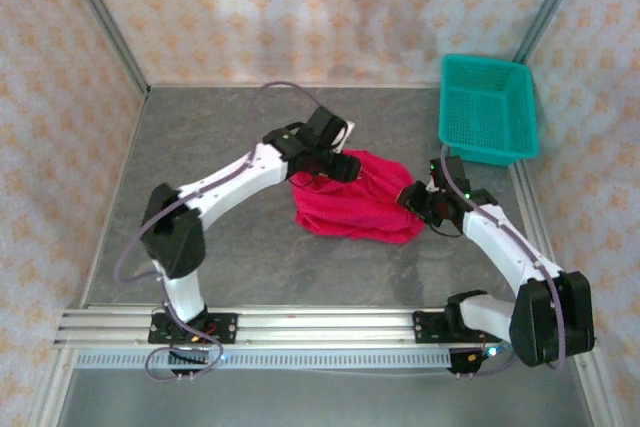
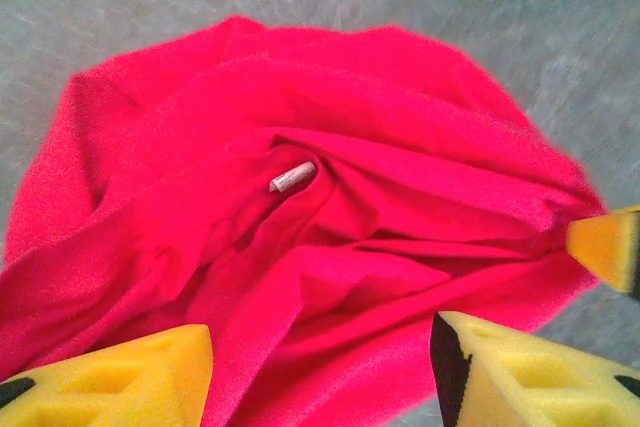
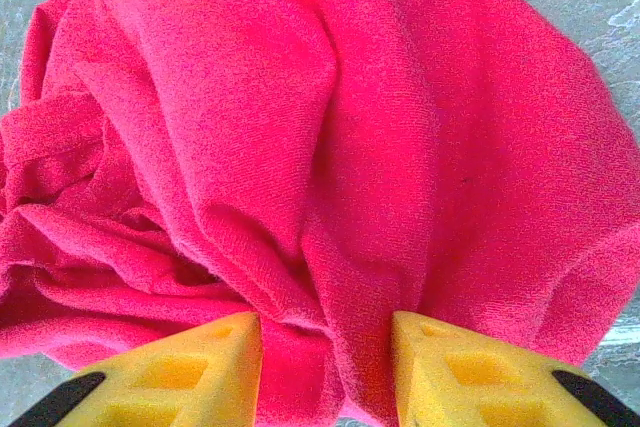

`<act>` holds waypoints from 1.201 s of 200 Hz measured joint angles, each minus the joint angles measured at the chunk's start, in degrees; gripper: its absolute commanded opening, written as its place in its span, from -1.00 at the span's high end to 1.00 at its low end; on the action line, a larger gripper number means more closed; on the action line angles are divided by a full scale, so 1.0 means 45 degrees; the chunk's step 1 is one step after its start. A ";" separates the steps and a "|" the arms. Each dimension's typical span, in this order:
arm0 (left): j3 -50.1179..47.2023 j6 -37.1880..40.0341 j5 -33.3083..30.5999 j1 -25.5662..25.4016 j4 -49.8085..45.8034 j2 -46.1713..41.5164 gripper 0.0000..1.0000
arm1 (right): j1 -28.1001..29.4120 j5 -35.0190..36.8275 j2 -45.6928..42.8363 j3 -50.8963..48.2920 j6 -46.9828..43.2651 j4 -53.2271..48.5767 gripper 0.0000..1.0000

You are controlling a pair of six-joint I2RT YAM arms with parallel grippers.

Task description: Fold the inside-out t-shirt

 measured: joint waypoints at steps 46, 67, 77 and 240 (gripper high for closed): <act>0.1802 0.1549 0.0238 0.0000 -0.1695 0.2404 -0.49 | -0.0024 -0.0044 -0.0049 -0.0005 0.0005 0.0005 0.21; 0.1889 0.1826 0.0209 0.0000 -0.2103 0.2817 -0.20 | -0.0024 -0.0107 -0.0044 -0.0005 0.0063 0.0015 0.22; 0.1889 0.2011 0.0209 0.0000 -0.2225 0.2977 0.09 | -0.0049 -0.0194 -0.0044 -0.0005 0.0146 0.0053 0.22; 0.1739 -0.1180 0.3614 0.2443 -0.1025 -0.3191 1.00 | 0.0083 -0.1010 0.1234 0.0209 0.0704 0.1953 1.00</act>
